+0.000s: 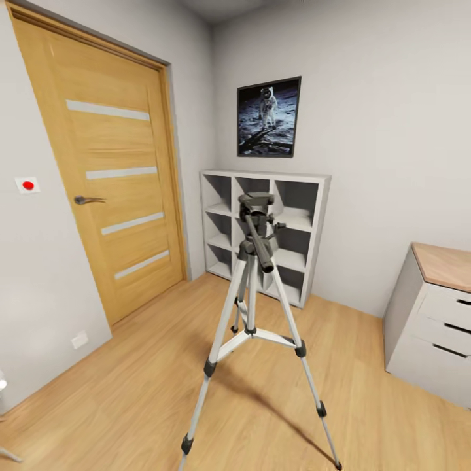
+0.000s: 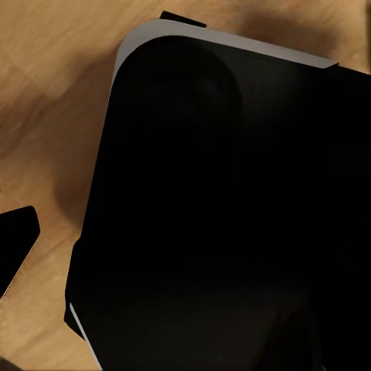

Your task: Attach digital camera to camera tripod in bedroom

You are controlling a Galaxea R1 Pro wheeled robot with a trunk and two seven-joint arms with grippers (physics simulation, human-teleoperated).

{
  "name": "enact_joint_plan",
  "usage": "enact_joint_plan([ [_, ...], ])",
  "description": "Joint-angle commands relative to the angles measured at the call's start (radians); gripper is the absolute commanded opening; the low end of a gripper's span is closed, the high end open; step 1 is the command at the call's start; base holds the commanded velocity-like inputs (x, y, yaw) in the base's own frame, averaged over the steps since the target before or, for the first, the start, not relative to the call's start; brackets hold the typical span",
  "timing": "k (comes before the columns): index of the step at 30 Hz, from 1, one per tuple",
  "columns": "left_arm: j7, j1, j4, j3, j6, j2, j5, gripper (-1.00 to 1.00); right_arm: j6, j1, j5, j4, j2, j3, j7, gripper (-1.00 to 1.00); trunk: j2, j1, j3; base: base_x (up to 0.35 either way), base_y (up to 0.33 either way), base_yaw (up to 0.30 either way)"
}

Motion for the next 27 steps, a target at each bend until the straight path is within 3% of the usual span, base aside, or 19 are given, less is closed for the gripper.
enact_joint_plan([
  [1, 0.001, 0.001, -0.002, 0.001, -0.001, 0.0, 0.004, 1.0, -0.002, 0.0, 0.001, 0.0, 0.0, 0.001, 0.0, 1.0, 0.0, 0.0, -0.001, 0.0, 0.0, -0.278],
  [8, 0.001, 0.001, -0.002, 0.001, -0.001, 0.0, 0.004, 1.0, 0.0, 0.0, 0.001, 0.0, -0.001, 0.001, 0.001, 1.0, 0.0, 0.0, -0.001, 0.0, 0.0, -0.109],
  [24, 0.001, 0.001, -0.002, 0.001, -0.001, 0.0, 0.004, 1.0, 0.001, 0.0, 0.004, 0.0, -0.003, 0.002, 0.002, 1.0, 0.0, 0.0, -0.001, 0.0, 0.0, -0.003],
  [27, 0.001, 0.001, -0.002, 0.001, -0.001, 0.0, 0.004, 1.0, 0.001, 0.0, 0.03, 0.0, -0.003, 0.002, 0.001, 1.0, 0.0, 0.0, -0.001, 0.0, 0.0, 0.0],
])
